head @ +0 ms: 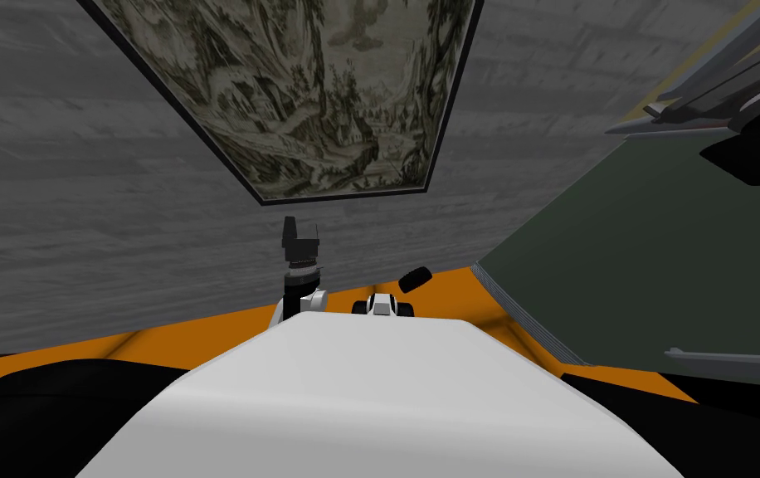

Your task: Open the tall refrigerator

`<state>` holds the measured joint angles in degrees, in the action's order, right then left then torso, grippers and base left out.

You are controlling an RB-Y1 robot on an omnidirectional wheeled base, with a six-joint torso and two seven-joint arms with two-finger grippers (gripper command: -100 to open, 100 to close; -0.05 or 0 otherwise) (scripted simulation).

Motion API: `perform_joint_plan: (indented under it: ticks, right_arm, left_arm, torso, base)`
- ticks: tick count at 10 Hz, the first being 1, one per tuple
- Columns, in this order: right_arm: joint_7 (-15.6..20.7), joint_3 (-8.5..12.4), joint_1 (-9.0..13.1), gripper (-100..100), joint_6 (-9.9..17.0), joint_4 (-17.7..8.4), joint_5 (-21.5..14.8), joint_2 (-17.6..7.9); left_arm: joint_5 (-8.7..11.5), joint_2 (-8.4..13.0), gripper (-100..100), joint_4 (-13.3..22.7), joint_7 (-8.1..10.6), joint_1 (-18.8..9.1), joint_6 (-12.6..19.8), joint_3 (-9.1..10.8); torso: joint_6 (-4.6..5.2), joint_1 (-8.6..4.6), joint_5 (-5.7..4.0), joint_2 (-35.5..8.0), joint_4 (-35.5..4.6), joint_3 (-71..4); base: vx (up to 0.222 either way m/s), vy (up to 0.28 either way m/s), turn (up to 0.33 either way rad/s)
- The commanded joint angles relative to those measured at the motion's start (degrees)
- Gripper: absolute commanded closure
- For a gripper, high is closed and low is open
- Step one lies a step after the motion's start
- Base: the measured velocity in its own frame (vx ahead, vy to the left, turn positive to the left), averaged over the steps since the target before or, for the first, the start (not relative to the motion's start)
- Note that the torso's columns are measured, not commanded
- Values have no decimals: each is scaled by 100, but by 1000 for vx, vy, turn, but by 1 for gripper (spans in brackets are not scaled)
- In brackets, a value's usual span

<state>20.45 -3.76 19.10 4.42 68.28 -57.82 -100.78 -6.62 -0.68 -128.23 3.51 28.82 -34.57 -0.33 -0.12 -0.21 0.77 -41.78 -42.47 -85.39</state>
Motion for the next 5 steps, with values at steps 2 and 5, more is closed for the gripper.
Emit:
perform_joint_plan:
  ticks: [2,5]
  right_arm:
    - [-100,66,162,-100,-311,-160,69,-271]
    - [-100,66,22,-100,-311,-160,69,-271]
  left_arm:
    - [0,0,0,0,0,0,0,0]
    - [0,0,0,0,0,0,0,0]
  torso:
    - [-9,-6,12,9,-6,-13]
    - [0,-16,-18,-15,-12,22]
  base:
    - [17,-2,-24]
    - [21,7,7]
